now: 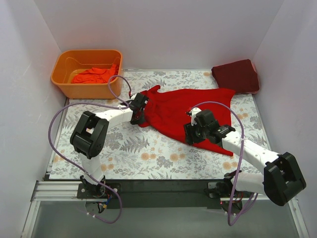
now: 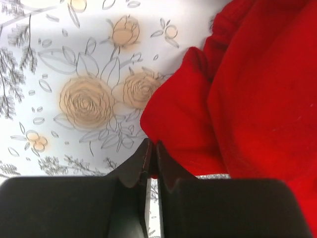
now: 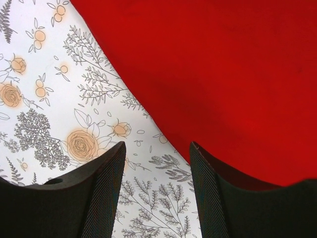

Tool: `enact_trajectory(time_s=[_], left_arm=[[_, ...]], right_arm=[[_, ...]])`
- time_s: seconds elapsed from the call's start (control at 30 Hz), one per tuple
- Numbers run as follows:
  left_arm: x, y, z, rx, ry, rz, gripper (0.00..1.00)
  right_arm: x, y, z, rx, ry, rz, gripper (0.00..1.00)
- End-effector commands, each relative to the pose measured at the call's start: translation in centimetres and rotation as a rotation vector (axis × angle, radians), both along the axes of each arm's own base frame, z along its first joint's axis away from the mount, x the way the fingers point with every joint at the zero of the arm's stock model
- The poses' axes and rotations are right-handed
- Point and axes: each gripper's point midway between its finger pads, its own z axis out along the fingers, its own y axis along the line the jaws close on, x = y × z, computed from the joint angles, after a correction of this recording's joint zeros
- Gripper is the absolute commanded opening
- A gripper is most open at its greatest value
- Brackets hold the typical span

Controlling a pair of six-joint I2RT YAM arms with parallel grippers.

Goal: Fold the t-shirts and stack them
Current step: Flatten the tshirt out

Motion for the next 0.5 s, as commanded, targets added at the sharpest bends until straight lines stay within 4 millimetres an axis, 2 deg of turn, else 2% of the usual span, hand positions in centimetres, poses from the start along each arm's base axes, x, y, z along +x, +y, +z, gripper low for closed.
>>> enact_trajectory(time_s=[0.0,0.07,0.17,0.2,0.23,0.33,0.47], left_arm=[[-4.5,2.5,-1.6,0.085,0.133,0.025,0.0],[-4.7,3.6,-0.6,0.123,0.112,0.054,0.0],[-5.1,6.2,2.5,0.204,0.052,0.114,0.0],[-5.8,7.1,3.3,0.231,0.055,0.128,0.0],[-5.6,7.7,5.5,0.228,-0.006,0.153,0.0],[-6.7,9.2,9.1,0.209,-0.082,0.194,0.0],[-8.2,10.6,11.4,0.181,-0.127,0.236,0.0]], right_arm=[[0.1,-0.9,0.2,-0.029,-0.032,-0.02,0.61],[0.1,-1.1,0.0,-0.036,-0.024,-0.036,0.61],[0.6,-1.8,-0.2,-0.059,-0.018,-0.076,0.61],[0.7,-1.8,-0.4,-0.063,-0.007,-0.078,0.61],[0.8,-1.8,-0.4,-0.062,-0.003,-0.078,0.61],[1.2,-1.9,-1.1,-0.077,0.021,-0.079,0.61],[2.2,-2.1,-1.8,-0.06,0.082,-0.104,0.6]])
